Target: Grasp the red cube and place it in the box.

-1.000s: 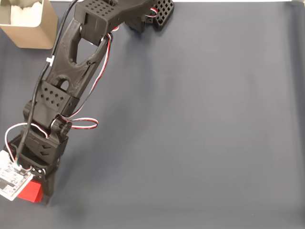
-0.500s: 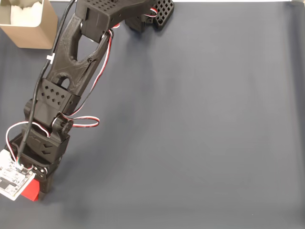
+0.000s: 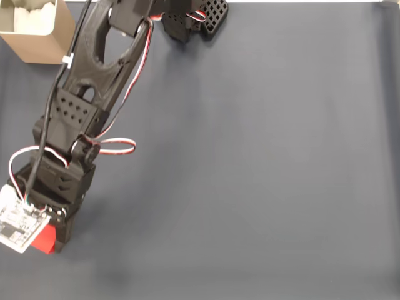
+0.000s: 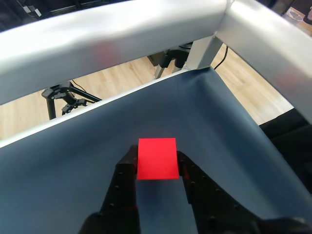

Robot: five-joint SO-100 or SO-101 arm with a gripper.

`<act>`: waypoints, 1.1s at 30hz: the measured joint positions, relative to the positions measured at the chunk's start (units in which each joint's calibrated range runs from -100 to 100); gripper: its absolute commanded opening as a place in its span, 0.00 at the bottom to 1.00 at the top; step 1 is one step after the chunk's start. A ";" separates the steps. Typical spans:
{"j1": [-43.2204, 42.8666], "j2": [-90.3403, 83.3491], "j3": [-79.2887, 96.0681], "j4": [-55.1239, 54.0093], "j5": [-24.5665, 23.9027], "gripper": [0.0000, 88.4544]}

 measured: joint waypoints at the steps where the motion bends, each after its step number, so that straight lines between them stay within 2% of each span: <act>1: 0.00 -1.82 1.72 0.40 0.00 0.00; 11: 0.37 -21.45 16.27 6.84 -1.56 0.00; 33: 12.98 -59.57 45.03 9.07 -3.91 0.00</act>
